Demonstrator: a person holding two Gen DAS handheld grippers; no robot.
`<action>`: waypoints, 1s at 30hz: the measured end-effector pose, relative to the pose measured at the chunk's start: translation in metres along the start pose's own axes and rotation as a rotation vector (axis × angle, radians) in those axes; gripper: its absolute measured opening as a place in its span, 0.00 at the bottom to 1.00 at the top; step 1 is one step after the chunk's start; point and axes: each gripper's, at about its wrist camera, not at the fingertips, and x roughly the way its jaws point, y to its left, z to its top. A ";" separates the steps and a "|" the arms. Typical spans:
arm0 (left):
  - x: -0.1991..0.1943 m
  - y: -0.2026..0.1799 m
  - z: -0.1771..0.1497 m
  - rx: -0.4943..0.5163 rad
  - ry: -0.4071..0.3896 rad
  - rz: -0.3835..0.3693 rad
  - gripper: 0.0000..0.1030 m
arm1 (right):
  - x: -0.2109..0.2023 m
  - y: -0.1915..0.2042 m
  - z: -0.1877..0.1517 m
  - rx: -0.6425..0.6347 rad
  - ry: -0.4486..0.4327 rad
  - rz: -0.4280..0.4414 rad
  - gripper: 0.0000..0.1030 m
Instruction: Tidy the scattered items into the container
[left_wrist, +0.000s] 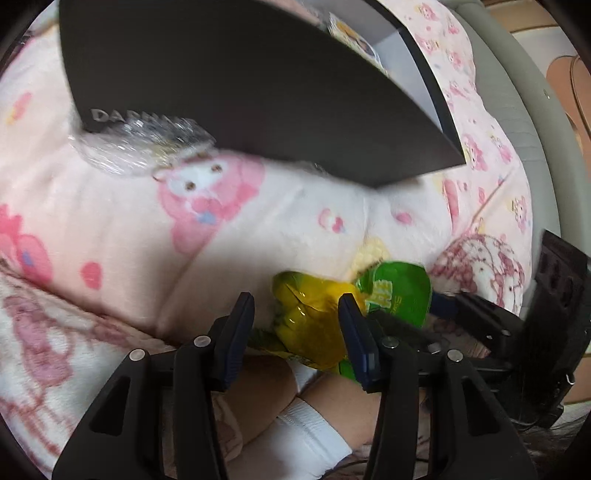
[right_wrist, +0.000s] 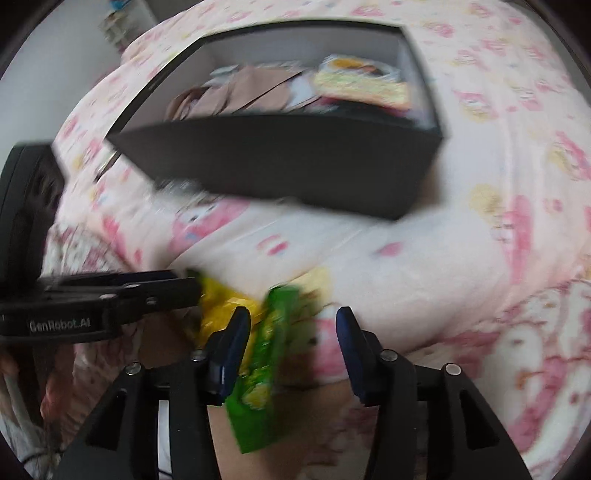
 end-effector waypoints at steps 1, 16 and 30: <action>0.003 -0.001 0.000 0.009 0.008 0.000 0.47 | 0.005 0.000 0.000 0.004 0.015 0.019 0.43; 0.006 0.000 0.017 0.016 0.022 -0.045 0.27 | 0.016 -0.008 0.009 0.069 -0.031 0.124 0.33; -0.041 0.001 0.041 0.022 -0.094 -0.018 0.28 | -0.011 -0.039 0.027 0.189 -0.129 0.199 0.33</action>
